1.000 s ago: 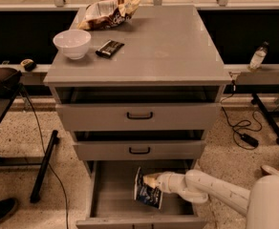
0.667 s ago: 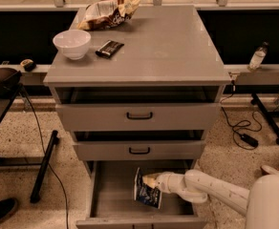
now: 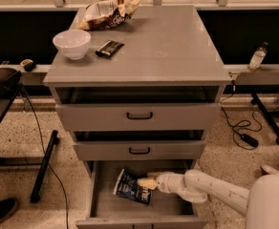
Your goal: Place blue chip bag into bottom drawer
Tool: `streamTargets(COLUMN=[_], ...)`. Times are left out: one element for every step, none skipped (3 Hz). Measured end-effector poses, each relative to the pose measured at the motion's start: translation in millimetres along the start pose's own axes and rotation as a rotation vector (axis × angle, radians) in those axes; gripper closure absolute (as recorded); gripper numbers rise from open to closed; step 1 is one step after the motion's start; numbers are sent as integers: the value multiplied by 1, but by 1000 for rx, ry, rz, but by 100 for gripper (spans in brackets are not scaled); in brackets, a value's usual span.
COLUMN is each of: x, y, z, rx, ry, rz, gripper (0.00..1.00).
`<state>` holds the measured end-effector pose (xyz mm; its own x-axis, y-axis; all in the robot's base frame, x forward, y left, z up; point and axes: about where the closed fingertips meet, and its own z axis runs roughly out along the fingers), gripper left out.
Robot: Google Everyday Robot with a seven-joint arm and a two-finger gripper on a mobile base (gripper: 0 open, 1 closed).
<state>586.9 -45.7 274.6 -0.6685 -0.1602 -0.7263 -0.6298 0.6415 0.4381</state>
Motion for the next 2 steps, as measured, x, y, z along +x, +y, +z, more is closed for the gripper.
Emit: streamTargets(x=[0,0], y=[0,0], z=[0,0], rx=[0,0], ry=[0,0], rz=[0,0], gripper=[0,0])
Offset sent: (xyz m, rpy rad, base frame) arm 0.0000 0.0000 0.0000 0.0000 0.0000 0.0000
